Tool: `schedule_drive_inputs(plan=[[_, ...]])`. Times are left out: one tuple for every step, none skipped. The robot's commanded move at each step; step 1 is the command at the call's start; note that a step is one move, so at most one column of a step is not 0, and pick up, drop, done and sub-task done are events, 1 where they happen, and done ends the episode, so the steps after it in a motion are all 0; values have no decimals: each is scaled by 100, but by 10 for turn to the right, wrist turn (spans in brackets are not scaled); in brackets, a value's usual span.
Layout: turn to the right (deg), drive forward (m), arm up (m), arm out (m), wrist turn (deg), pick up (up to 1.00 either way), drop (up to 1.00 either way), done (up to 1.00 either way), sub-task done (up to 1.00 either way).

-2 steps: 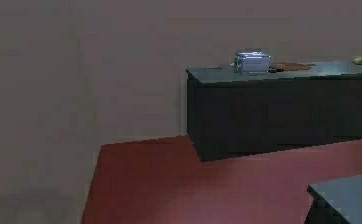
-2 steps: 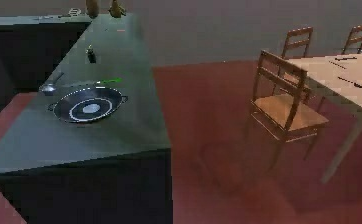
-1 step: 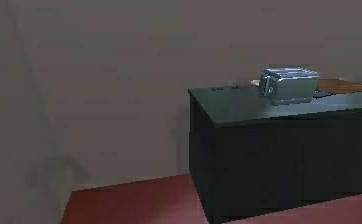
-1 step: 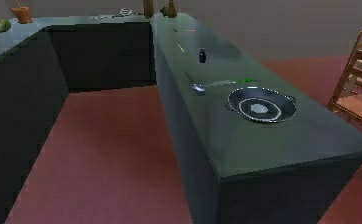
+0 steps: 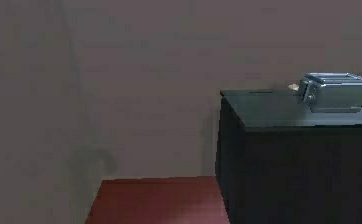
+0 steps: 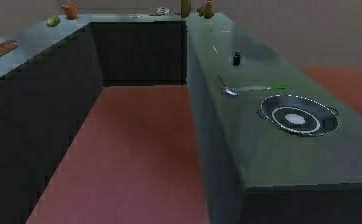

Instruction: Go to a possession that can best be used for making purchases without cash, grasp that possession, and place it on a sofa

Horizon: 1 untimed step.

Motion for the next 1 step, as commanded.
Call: schedule_drive_inputs(plan=[[0,15,0,0,0,0,0,0,0]])
